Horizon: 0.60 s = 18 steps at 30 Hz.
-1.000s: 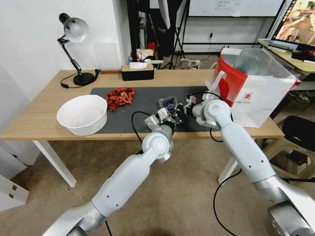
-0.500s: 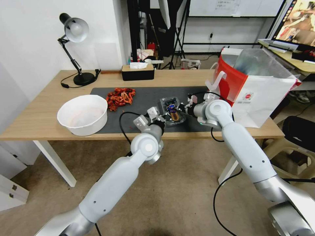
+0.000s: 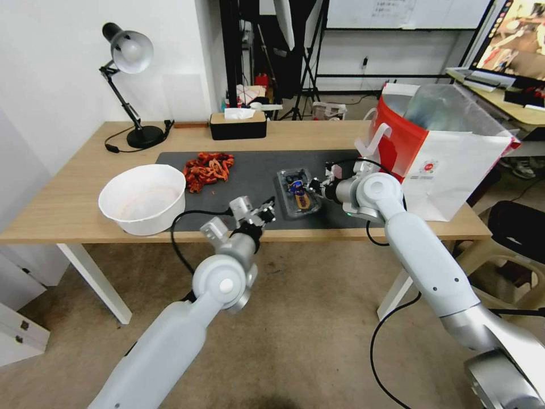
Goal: Close the takeout container lid, then place the container into the takeout bag.
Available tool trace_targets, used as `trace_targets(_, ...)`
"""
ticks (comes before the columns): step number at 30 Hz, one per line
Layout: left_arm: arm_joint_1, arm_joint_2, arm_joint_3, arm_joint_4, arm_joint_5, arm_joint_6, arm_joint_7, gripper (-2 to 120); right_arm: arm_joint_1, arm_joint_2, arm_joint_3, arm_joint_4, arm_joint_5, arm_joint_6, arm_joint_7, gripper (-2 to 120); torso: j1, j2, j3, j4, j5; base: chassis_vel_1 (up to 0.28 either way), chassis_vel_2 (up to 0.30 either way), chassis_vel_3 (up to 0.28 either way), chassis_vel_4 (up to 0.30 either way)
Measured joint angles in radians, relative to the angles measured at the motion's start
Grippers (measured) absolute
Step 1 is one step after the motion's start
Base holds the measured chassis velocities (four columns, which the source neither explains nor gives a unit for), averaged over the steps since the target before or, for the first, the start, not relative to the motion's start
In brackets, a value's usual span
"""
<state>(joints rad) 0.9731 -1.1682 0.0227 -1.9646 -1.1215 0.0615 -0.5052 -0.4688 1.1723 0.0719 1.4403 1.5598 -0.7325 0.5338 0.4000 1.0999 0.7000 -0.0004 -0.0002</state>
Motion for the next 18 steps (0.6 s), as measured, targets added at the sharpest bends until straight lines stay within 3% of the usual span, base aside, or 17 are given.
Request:
trace_targets(13,0.24,0.075,-0.09,-0.077,0.223,-0.061,0.056,42,0.009,0.01,0.0,-0.002,0.015,-0.001,-0.012,0,0.0,0.0,0.0,0.0005,0.0001,0.0,0.0,0.0,0.0)
trace_targets(15,0.294,0.088,-0.106,-0.092,0.317,-0.077,0.06,52,0.009,0.011,0.0,-0.001,0.015,-0.001,-0.014,0,0.0,0.0,0.0,0.0004,0.0002,0.0,0.0,0.0,0.0)
trace_targets(17,0.297,0.089,-0.106,-0.092,0.321,-0.078,0.06,52,0.01,0.011,0.0,-0.001,0.015,-0.001,-0.014,0,0.0,0.0,0.0,0.0005,0.0002,0.0,0.0,0.0,0.0)
trace_targets(18,0.319,0.093,-0.115,-0.096,0.369,-0.086,0.06,59,0.01,0.012,0.001,0.0,0.016,-0.001,-0.015,0,0.0,0.0,0.0,0.0004,0.0002,0.0,0.0,0.0,0.0)
